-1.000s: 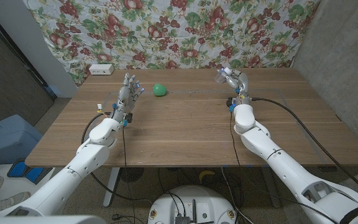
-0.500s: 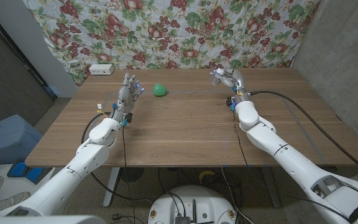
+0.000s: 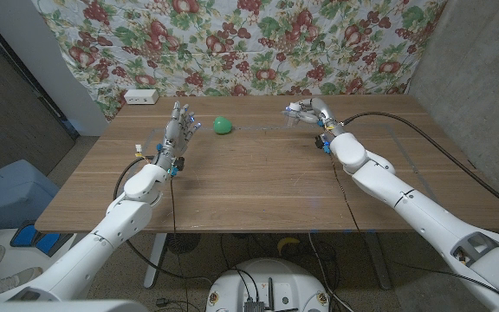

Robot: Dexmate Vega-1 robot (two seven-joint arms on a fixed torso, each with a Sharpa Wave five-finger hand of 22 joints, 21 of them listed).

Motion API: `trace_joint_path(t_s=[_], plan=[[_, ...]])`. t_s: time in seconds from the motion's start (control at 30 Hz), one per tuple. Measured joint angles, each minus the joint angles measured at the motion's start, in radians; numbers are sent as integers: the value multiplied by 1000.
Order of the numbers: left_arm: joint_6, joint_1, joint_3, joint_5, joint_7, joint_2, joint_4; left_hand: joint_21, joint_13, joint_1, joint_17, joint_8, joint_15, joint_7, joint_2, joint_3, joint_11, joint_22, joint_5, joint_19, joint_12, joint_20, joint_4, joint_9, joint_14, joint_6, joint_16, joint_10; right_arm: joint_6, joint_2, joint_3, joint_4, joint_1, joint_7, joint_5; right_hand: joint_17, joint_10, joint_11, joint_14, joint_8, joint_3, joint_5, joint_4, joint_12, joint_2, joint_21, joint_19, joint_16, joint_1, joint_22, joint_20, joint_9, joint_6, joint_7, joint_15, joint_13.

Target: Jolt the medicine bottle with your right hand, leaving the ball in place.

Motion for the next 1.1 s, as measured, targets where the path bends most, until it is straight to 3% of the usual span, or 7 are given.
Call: trace_joint_path(t_s=[0.27,0.47,0.9,1.1], plan=[[0,-2,2,1,0,-1,0,0,0,0,0,0,0,0,0,0,0,0,0,0,0,0,0,0,0,0,0,0,-14,-11,-5,-7,3,12,-6,5,0,0,0,0,0,0,0,-4,0,0,-4,0,0,0,-4,0,5,5,0,0],[1,-2,2,2,2,-2,1,0,0,0,0,0,0,0,0,0,0,0,0,0,0,0,0,0,0,0,0,0,17,18,13,5,-18,-56,-7,5,0,0,14,0,0,0,0,-4,0,10,-9,-9,0,-2,2,5,5,5,-14,0],[3,-4,4,4,6,-4,2,0,0,0,0,0,0,0,0,0,0,0,0,0,0,0,0,0,0,0,0,0,167,170,85,95,-75,-313,25,5,5,2,14,-6,0,0,0,-11,0,21,-9,-15,0,-5,2,5,5,5,-14,0],[3,-5,4,5,8,-5,2,0,0,0,0,0,0,0,0,0,0,0,0,0,0,0,0,0,0,0,0,0,208,212,106,125,-86,-363,49,5,5,2,14,-6,0,0,0,-15,0,24,-9,-15,0,-5,2,5,5,5,-14,0]])
